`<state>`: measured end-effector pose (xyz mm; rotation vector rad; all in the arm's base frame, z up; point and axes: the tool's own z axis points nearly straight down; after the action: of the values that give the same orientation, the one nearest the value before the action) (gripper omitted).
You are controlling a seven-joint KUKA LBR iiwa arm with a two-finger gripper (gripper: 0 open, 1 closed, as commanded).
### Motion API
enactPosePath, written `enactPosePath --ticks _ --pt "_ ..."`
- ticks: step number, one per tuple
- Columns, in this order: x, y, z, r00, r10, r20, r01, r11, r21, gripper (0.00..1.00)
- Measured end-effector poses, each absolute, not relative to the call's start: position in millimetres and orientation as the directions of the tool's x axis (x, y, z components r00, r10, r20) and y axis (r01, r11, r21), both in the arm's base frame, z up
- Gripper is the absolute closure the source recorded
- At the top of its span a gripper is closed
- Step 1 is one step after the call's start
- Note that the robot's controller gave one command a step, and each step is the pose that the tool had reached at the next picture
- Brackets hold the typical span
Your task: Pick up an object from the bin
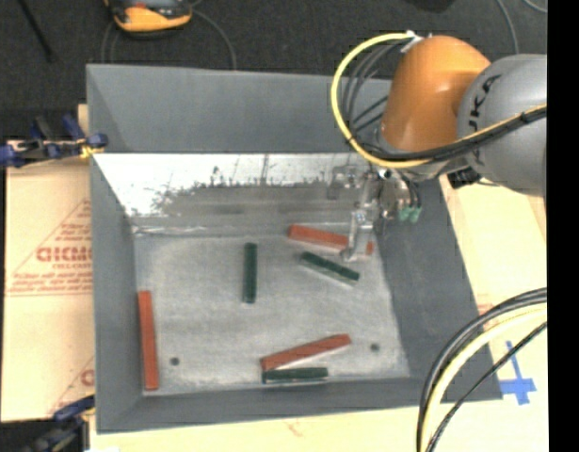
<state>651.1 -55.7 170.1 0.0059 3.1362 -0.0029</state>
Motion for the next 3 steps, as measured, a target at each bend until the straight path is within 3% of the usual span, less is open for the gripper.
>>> enactPosePath --ticks 1,2,3 --pt "651.1 -56 170 -1.0 0.003 -0.005 0.003 1.0 -0.002 0.0" --pt "647.4 -63 120 -0.999 -0.031 -0.012 -0.031 1.0 -0.002 0.0" --pt "616.1 -61 78 -0.999 -0.025 -0.024 -0.025 1.0 -0.003 1.0"
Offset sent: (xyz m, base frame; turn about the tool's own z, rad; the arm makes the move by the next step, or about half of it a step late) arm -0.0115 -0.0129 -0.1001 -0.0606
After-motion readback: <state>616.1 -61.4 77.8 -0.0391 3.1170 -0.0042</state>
